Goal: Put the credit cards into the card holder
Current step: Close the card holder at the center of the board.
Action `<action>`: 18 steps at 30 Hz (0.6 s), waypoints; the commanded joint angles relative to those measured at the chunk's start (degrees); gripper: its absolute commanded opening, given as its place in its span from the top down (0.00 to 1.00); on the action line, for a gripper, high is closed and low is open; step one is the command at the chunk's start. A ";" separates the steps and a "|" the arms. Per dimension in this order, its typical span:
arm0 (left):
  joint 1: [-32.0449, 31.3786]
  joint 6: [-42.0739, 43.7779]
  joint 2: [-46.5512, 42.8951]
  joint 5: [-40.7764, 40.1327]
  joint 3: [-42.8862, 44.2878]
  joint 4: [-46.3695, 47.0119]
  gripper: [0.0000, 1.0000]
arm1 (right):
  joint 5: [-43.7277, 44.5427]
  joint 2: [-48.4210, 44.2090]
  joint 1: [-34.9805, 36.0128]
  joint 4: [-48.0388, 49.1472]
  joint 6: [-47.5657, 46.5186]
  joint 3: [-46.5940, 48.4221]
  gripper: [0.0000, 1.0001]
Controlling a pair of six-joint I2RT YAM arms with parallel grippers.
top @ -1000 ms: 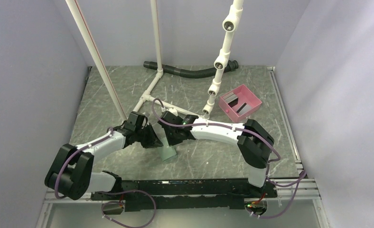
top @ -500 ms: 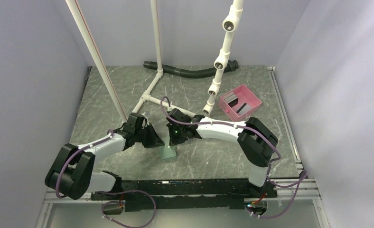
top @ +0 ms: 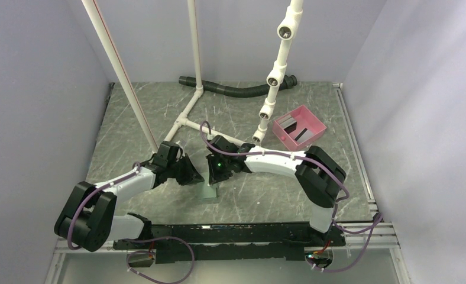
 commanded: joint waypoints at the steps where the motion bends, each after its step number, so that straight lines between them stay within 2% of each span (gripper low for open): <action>1: -0.34 0.84 -0.57 -0.21 -0.19 -1.77 0.91 | -3.16 0.11 0.08 5.28 0.25 -0.87 0.89; 13: -0.34 0.71 -0.72 -0.05 -0.45 -1.73 0.91 | -4.14 -0.94 -1.09 7.21 1.91 -2.78 0.82; 16: -0.34 0.71 -0.72 0.05 -0.50 -1.57 0.91 | -4.21 -1.46 -1.38 7.79 2.21 -3.45 0.84; 18: -0.34 0.79 -0.64 0.19 -0.54 -1.47 0.90 | -4.94 -1.63 -1.68 8.63 2.50 -4.03 0.90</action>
